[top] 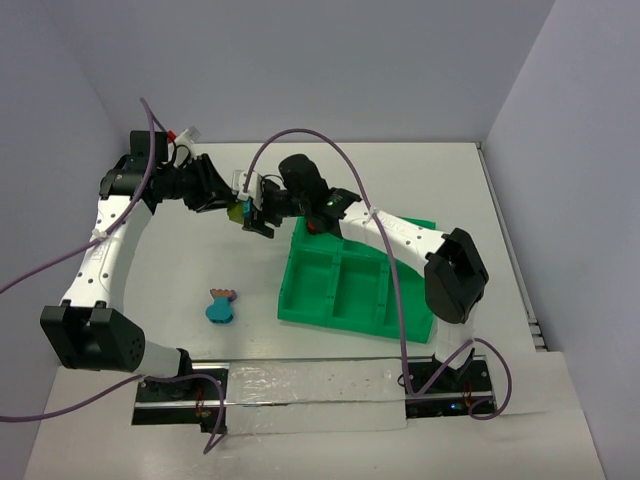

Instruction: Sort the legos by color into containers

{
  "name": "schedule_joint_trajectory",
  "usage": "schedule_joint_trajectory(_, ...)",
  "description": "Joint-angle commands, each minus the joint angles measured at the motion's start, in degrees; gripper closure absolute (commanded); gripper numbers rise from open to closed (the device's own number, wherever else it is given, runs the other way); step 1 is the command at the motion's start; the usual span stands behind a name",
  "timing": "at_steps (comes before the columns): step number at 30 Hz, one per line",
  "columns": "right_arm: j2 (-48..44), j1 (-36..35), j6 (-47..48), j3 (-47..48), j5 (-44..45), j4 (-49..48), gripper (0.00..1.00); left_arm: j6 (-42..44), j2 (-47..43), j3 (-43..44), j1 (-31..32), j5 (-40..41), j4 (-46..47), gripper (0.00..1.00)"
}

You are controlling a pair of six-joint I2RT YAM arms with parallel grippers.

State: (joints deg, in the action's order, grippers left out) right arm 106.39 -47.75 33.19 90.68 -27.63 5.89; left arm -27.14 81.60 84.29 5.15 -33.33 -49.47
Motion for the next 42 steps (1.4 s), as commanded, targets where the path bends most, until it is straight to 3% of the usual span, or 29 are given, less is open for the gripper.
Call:
schedule_joint_trajectory(1,-0.25,0.20,-1.12,-0.68,-0.39,-3.77,0.29,0.60,-1.89,2.02,0.30,-2.46,1.66,1.00)
schedule_joint_trajectory(4,0.04,0.20,-1.67,-0.55,-0.40,-4.39,0.42,0.46,-1.97,1.88,0.42,-2.42,1.80,1.00)
schedule_joint_trajectory(11,-0.07,0.70,-4.25,0.72,-1.76,-5.22,0.99,0.49,-1.89,1.49,0.48,-1.89,2.01,1.00)
schedule_joint_trajectory(34,-5.26,3.54,-7.82,-8.19,-0.20,-10.06,1.00,-2.54,-4.11,5.59,-0.17,5.78,3.86,1.00)
schedule_joint_trajectory(42,-10.53,6.07,-9.80,-9.39,4.88,-12.23,1.00,-3.70,-3.82,6.98,-0.53,6.04,4.82,1.00)
